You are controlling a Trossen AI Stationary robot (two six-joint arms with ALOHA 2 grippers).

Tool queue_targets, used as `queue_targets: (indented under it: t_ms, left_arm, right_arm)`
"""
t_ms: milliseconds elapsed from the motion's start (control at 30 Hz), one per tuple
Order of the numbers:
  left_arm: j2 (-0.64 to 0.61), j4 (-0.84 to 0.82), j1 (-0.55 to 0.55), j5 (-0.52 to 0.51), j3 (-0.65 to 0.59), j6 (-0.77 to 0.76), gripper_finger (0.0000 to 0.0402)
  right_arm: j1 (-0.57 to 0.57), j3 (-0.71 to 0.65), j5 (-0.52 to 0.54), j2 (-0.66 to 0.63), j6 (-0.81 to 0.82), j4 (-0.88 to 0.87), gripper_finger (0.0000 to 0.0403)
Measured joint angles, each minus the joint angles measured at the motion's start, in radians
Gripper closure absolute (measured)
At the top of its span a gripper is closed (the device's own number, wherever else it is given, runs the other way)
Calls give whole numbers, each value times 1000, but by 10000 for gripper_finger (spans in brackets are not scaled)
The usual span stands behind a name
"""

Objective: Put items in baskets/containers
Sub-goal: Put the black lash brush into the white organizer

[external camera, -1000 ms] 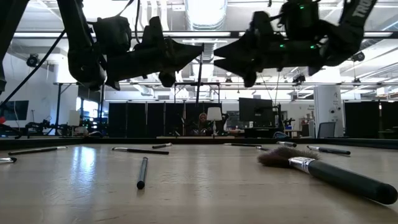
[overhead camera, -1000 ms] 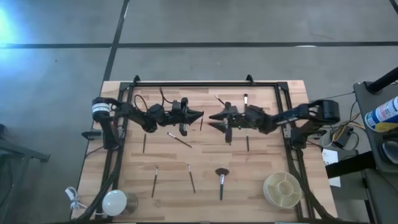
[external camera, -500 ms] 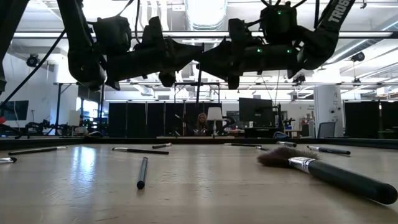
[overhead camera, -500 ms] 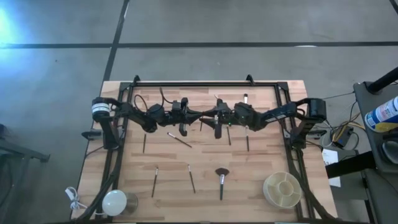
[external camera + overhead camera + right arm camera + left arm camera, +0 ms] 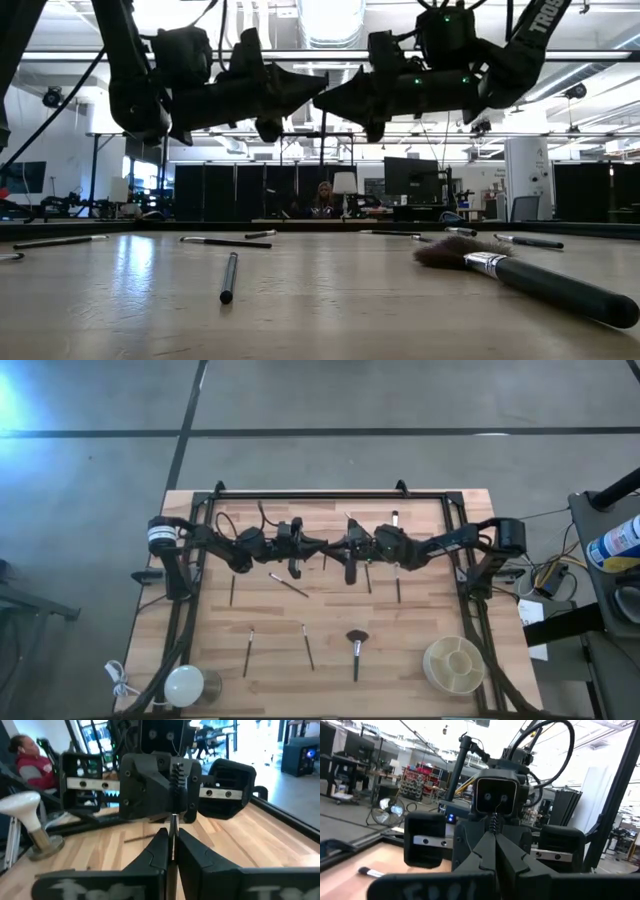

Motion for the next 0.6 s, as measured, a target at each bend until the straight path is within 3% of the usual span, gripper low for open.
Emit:
queue_targets:
  t_ms: [233,433,600]
  left_arm:
    - [-32,-53,1,6,-5,7,377]
    - [-55,-57,4,14,-27,14,336]
    - [-57,-68,9,14,-38,38,328]
  right_arm:
    - [22,-2,11,-150,-79,-316,388]
    - [116,-2,173,-331,-127,-617,389]
    - [233,-27,274,-503,-70,-783,389]
